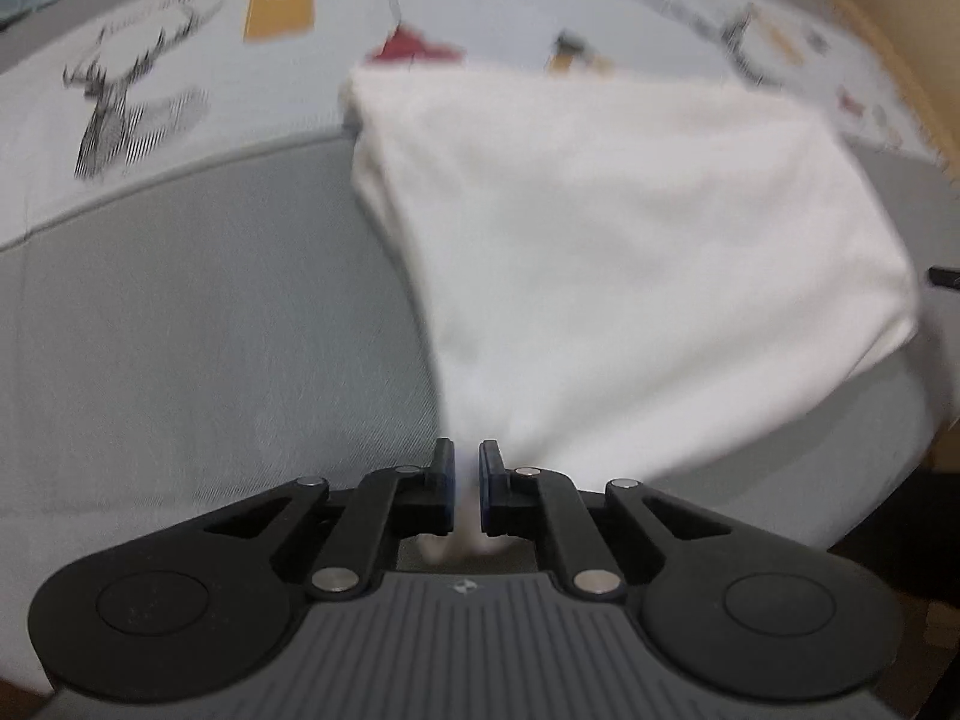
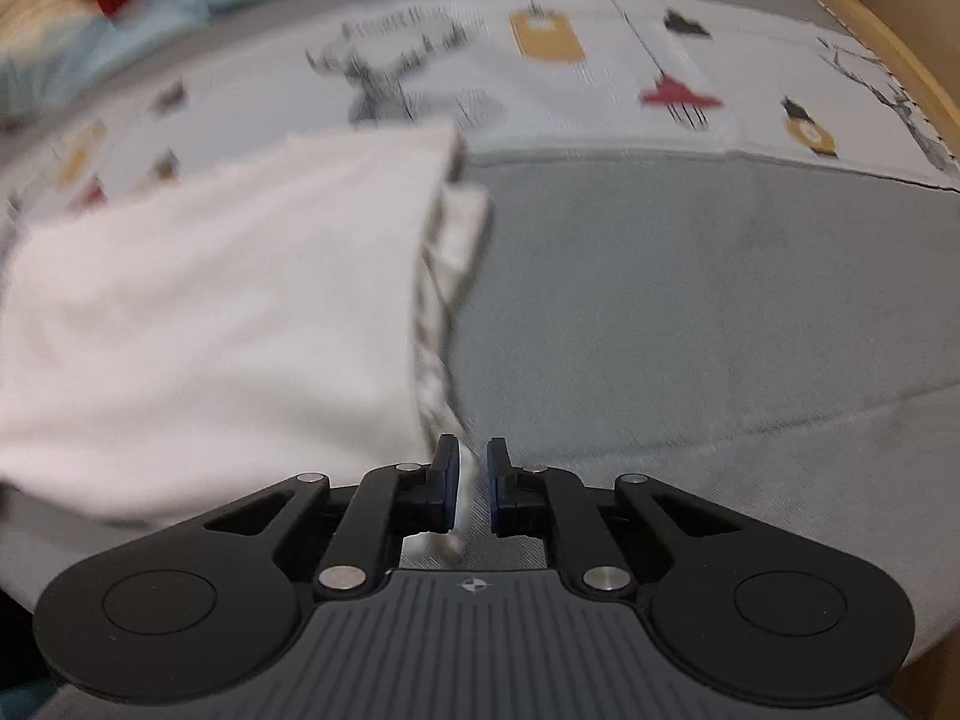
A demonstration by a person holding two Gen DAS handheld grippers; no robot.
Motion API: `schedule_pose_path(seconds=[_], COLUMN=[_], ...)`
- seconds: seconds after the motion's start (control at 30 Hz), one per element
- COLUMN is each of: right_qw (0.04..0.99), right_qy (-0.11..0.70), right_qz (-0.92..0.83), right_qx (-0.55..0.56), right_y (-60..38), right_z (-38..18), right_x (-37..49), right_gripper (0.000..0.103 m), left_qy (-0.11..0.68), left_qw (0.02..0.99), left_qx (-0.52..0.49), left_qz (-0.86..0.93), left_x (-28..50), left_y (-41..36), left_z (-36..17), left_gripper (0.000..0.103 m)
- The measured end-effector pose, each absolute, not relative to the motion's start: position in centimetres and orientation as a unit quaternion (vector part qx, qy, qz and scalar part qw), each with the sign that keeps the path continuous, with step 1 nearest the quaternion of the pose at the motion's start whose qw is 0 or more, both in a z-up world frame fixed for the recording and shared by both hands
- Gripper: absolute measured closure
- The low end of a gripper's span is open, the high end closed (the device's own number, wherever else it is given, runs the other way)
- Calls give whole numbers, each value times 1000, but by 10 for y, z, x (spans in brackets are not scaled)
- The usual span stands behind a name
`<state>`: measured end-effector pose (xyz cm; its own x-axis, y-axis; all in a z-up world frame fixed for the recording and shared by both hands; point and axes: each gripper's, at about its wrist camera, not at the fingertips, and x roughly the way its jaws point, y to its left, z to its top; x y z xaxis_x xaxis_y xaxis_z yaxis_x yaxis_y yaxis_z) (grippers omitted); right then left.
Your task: Fold small clothes
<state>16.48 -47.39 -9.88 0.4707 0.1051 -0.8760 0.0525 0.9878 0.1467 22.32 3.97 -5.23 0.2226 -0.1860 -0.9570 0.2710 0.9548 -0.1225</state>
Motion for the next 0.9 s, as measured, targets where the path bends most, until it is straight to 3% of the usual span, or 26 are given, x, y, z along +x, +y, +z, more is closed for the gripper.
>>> schedule_pose_path(seconds=[0.13, 0.27, 0.37, 0.7, 0.9], right_qw=[876, 853, 816, 862, 832], right_qy=[472, 511, 567, 500, 546], right_qz=[74, 104, 89, 78, 72], right_qx=[69, 1, -71, -18, -67], right_y=[-457, -428, -415, -416, -408], right_z=[-89, -112, -139, -108, -132], right_x=[165, 172, 176, 182, 193], right_gripper=[86, 76, 76, 75, 75], left_qy=[612, 659, 659, 569, 614], left_qw=[774, 734, 734, 811, 782], left_qx=[30, 80, 96, 20, 50], left_qz=[-159, -144, -135, -134, -98], left_x=[235, 221, 219, 242, 254], left_y=[25, 20, 20, 10, -6], left_z=[-61, -99, -104, -74, -99], left_gripper=[93, 93, 91, 89, 89])
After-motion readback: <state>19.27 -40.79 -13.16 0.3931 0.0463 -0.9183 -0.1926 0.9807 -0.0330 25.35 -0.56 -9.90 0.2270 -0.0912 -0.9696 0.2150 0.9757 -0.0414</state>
